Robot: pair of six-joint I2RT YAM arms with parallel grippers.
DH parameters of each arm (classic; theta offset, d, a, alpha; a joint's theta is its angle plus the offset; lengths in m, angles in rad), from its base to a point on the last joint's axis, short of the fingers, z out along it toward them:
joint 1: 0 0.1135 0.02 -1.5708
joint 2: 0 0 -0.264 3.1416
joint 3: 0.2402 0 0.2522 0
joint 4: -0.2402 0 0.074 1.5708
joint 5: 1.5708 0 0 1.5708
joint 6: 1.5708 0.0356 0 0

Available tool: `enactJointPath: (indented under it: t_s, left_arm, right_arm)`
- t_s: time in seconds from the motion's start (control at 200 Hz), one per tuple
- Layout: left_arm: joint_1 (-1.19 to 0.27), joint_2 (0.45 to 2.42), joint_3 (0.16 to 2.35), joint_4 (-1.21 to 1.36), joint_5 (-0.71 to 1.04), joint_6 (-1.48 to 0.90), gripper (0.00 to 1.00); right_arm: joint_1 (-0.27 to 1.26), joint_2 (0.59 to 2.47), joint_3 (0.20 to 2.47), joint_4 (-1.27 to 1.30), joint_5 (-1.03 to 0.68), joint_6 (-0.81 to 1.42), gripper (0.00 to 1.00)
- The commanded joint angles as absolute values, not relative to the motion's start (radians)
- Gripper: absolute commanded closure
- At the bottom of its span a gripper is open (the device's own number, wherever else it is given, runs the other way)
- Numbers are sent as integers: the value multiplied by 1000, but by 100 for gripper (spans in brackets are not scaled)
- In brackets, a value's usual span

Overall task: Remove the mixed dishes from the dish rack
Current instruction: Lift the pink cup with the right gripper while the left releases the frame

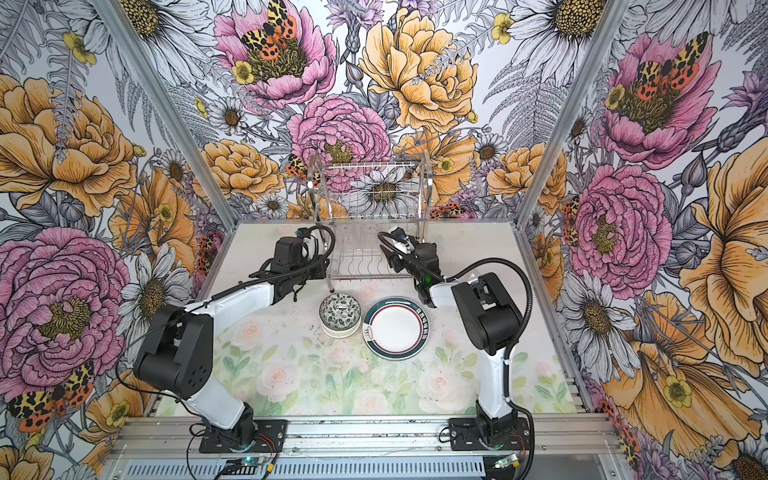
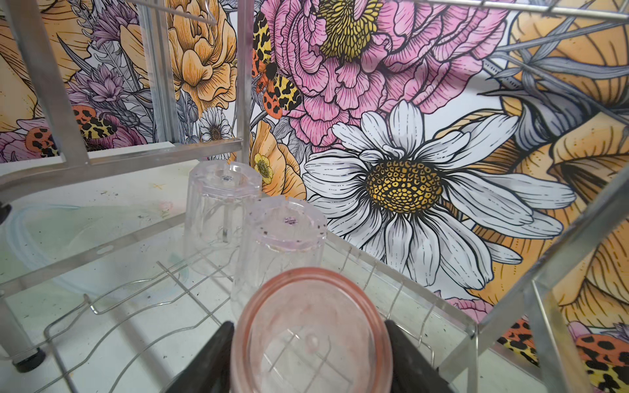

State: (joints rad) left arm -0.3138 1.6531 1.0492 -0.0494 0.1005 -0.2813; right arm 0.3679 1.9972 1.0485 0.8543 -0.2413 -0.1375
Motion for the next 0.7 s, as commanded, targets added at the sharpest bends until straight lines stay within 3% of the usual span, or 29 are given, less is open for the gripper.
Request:
enactJointPath:
  t_s: [0.0, 0.085, 0.325, 0.695]
  left_arm:
    - [-301, 1677, 1085, -6, 137, -310, 89]
    - [-300, 1679, 1093, -9, 138, -311, 84]
    - [-301, 1615, 1071, -23, 144, -334, 50]
    - [-305, 1317, 940, -97, 103, -346, 11]
  right_arm:
    - [376, 1940, 1033, 904, -265, -117, 96]
    - [377, 1921, 1023, 902, -273, -111, 96]
    - [400, 1826, 963, 899, -299, -48, 100]
    - [478, 1623, 832, 882, -266, 88, 100]
